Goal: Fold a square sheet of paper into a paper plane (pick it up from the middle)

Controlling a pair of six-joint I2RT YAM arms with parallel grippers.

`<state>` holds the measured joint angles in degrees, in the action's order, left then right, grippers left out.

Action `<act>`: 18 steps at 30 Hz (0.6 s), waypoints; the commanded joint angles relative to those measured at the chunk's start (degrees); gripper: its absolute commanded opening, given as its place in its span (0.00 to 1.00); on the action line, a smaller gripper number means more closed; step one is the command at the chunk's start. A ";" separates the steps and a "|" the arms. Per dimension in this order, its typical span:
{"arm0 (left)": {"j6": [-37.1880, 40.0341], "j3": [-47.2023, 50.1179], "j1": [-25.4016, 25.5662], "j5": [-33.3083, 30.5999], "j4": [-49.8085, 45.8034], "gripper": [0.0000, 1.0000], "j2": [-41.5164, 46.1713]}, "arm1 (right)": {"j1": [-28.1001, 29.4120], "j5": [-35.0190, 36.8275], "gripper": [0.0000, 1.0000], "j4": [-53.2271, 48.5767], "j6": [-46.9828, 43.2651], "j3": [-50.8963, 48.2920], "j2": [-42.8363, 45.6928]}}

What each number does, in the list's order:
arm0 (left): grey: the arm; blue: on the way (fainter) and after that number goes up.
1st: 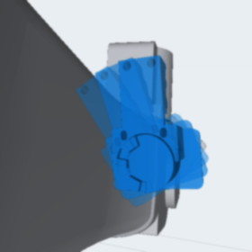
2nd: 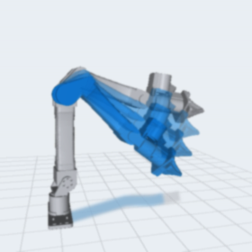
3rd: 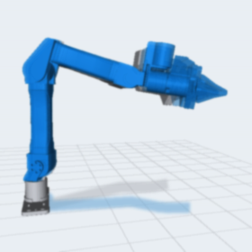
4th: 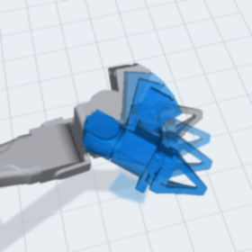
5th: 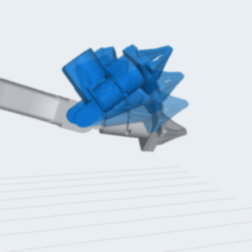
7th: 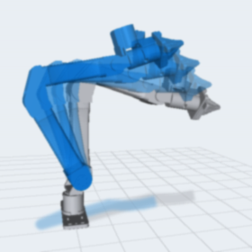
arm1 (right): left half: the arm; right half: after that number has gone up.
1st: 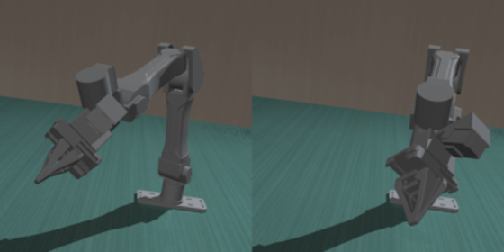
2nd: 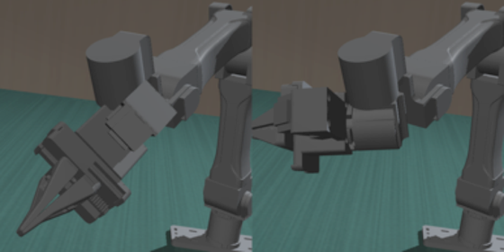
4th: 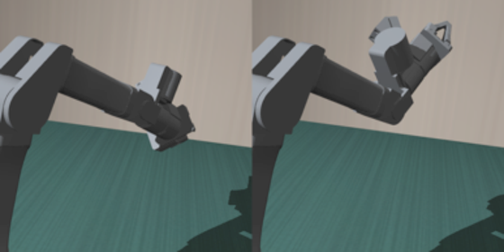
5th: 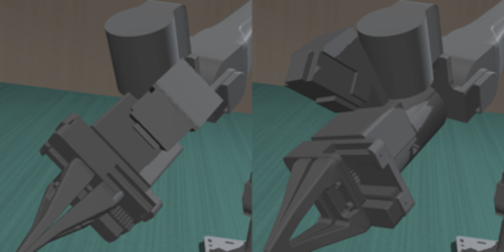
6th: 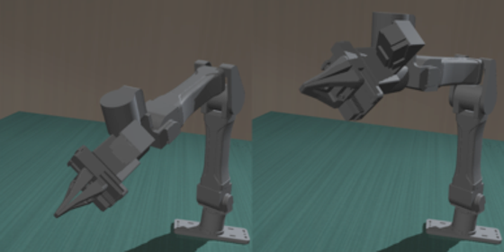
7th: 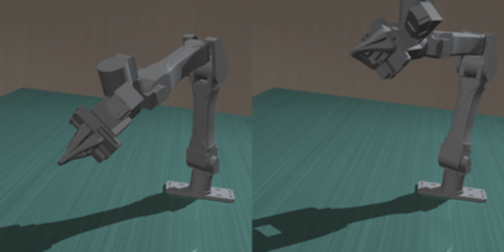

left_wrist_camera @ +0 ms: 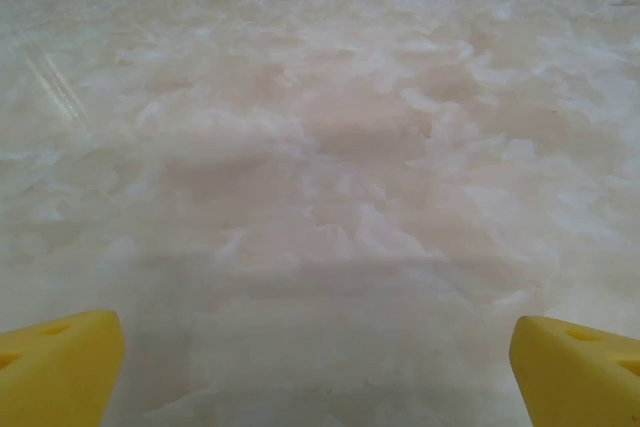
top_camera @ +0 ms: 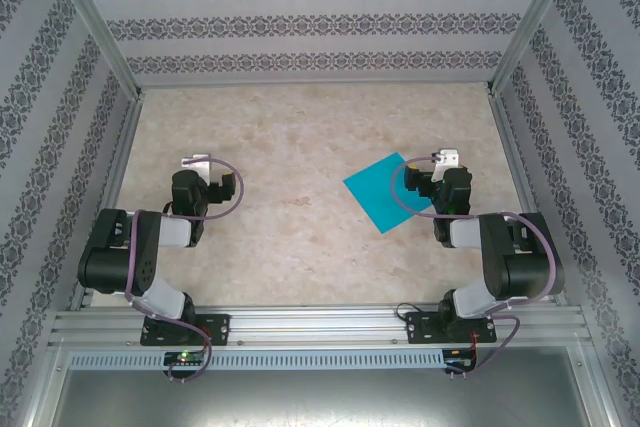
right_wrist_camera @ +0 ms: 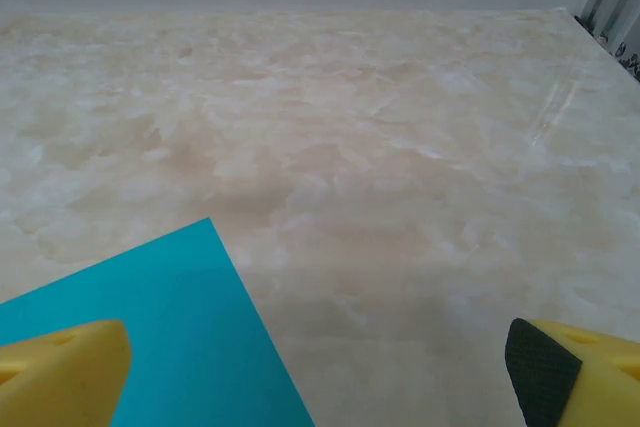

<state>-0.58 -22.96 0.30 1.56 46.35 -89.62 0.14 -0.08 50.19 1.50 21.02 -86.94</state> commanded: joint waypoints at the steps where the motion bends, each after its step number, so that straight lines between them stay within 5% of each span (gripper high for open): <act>1: 0.58 -1.12 -0.65 1.16 0.38 1.00 0.19 | 0.65 0.16 0.98 0.09 -0.35 1.29 0.80; 18: 0.58 -1.20 -0.65 1.28 0.32 1.00 0.24 | -0.36 -2.44 0.98 0.54 0.17 1.06 0.88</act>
<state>-0.58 -22.96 0.27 1.56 46.35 -89.62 0.10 -0.58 49.78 1.54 21.06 -86.94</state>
